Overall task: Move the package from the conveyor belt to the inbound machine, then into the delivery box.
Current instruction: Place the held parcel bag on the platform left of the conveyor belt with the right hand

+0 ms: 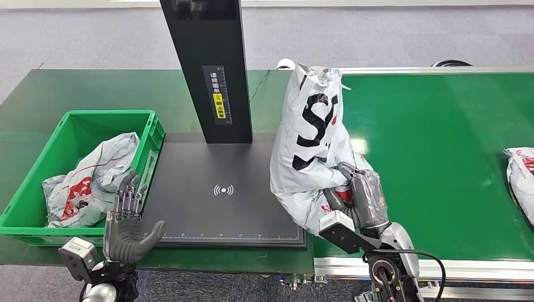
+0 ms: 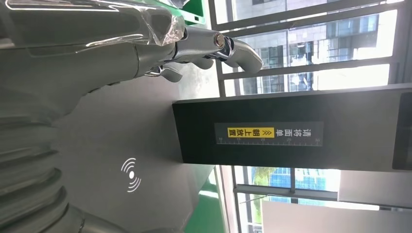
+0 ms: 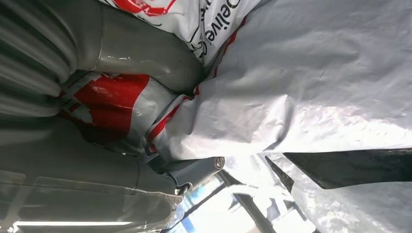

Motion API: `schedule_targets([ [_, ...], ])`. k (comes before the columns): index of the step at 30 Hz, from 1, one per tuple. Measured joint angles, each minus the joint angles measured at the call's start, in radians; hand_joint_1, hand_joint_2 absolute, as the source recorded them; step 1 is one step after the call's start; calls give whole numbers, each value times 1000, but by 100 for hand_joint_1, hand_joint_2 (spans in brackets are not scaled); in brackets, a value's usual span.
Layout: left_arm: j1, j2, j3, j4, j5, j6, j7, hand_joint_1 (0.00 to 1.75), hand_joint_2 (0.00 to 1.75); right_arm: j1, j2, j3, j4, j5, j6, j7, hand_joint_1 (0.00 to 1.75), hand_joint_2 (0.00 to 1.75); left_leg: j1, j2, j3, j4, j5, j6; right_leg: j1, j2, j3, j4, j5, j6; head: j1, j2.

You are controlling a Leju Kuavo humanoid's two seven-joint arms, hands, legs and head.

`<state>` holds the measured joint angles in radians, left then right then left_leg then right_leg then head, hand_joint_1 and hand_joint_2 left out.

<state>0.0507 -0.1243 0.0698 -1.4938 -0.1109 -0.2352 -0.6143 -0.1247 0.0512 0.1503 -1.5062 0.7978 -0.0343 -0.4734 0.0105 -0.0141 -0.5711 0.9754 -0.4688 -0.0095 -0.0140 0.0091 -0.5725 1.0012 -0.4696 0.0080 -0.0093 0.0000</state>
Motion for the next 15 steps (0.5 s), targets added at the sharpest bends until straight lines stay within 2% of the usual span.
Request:
schedule_targets([
  [4,-2,0,-2,0,-1,12,-2,0,175,-25,-10,70,52,51,89,17,175,175,0,1,1,0,0,0,1,1,0,0,0,0,0,0],
  [15,-40,3,-14,17,7,67,-2,0,175,-225,-27,460,337,94,210,57,175,175,1,1,1,0,0,0,1,1,0,0,0,0,0,0],
])
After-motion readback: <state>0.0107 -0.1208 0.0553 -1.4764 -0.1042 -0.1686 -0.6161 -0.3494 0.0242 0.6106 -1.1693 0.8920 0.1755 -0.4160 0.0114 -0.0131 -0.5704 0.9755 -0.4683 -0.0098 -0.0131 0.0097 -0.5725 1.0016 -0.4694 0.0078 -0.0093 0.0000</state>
